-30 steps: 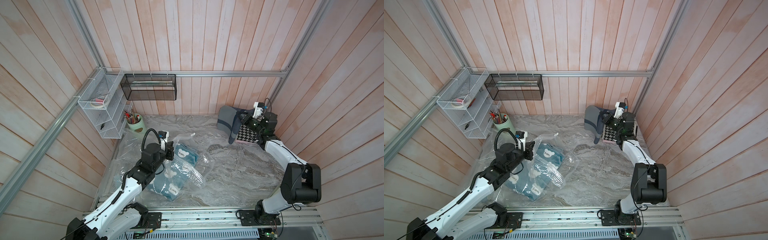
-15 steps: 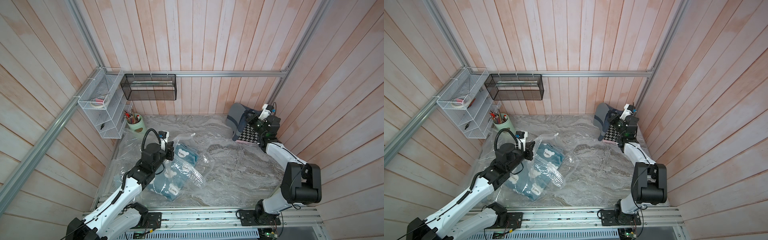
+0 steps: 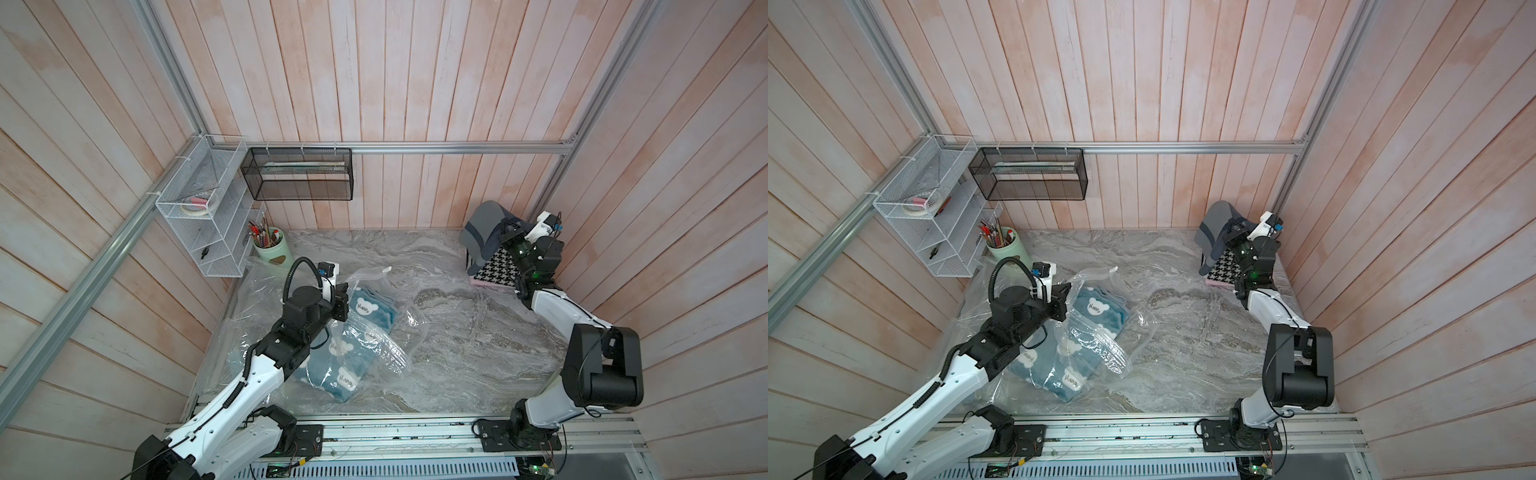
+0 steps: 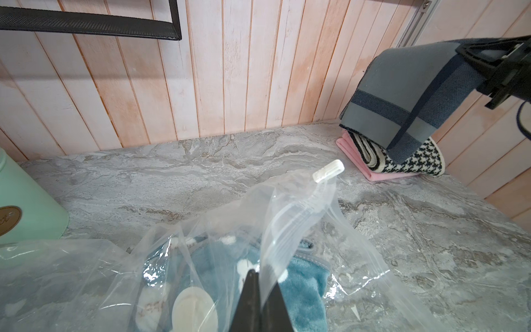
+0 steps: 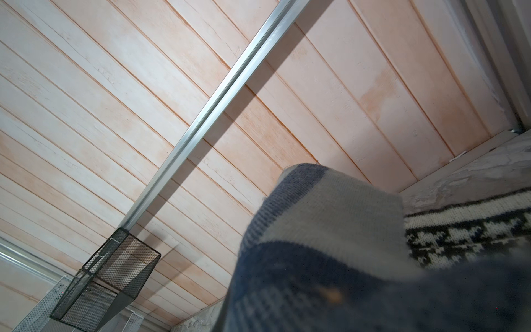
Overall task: Take the blanket out of the vacuum bag
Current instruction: Place the blanket at the corner of the board.
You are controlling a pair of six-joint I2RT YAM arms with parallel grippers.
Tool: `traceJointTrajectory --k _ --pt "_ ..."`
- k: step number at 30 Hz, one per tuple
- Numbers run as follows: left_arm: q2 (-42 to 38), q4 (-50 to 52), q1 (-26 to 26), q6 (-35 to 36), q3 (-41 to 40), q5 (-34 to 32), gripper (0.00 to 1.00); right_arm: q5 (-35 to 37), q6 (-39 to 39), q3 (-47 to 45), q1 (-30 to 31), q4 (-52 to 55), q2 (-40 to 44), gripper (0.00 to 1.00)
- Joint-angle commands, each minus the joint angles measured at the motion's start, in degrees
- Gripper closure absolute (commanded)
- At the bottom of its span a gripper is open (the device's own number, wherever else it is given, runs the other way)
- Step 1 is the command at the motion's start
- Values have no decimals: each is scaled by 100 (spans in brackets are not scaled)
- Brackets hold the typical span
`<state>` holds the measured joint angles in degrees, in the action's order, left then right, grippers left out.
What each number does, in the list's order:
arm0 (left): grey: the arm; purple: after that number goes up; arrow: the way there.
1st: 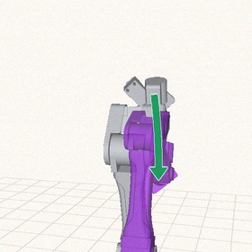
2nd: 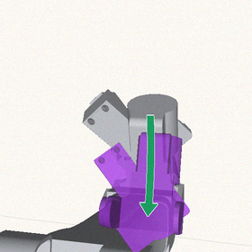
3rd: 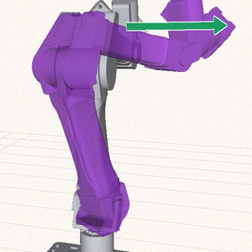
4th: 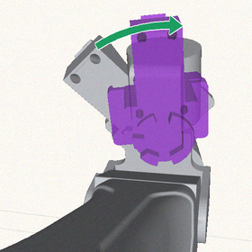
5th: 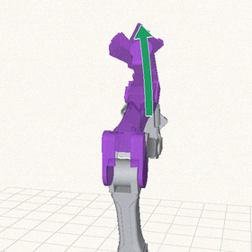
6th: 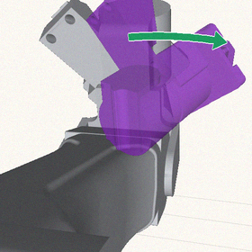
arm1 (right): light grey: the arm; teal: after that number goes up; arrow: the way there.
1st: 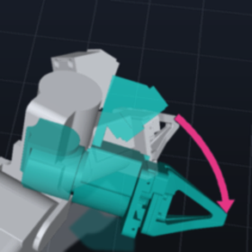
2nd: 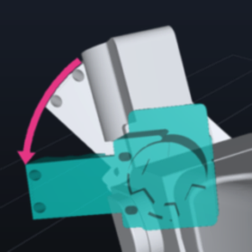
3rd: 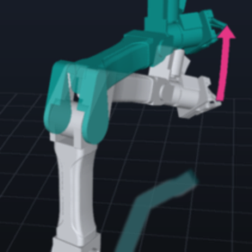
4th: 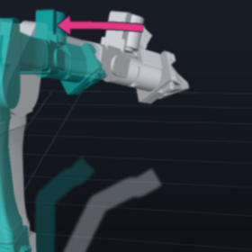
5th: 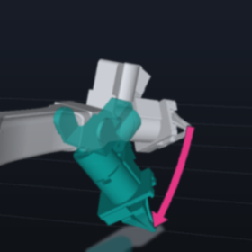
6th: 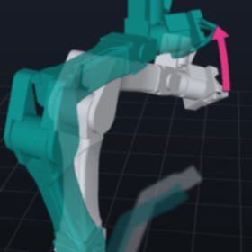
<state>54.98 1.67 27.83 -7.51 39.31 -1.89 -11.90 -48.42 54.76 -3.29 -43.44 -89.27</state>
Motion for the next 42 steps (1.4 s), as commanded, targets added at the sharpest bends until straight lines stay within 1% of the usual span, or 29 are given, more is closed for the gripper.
traceJointTrajectory --k 1,6,10,15,23,32,37,38,40,42 --pt "12 -113 -28 159 8 81 100 162 -96 -51 -106 -751 96 100" --pt "8 -68 -25 188 50 75 100 185 -256 -141 -278 -938 -51 100" --pt "-4 -38 -26 197 56 66 100 320 -355 -532 -487 -1164 -13 100" --pt "51 -1 -31 236 107 62 100 195 -543 -1068 -915 -1353 46 100" --pt "205 -66 -28 193 185 158 100 276 -624 -1931 -1484 -1541 182 100" --pt "248 -88 -26 173 217 173 100 233 -555 -2206 -1754 -1560 6 100" --pt "255 -69 -24 187 227 185 100 -36 -627 -2200 -1861 -1693 -313 100" --pt "251 -66 -29 183 226 180 100 -118 -657 -2211 -1889 -1742 -387 97" --pt "241 -61 -24 197 227 180 100 -213 -708 -2217 -1929 -1789 -491 83" --pt "239 -61 -25 195 223 180 100 -170 -704 -2233 -1957 -1616 -473 73"
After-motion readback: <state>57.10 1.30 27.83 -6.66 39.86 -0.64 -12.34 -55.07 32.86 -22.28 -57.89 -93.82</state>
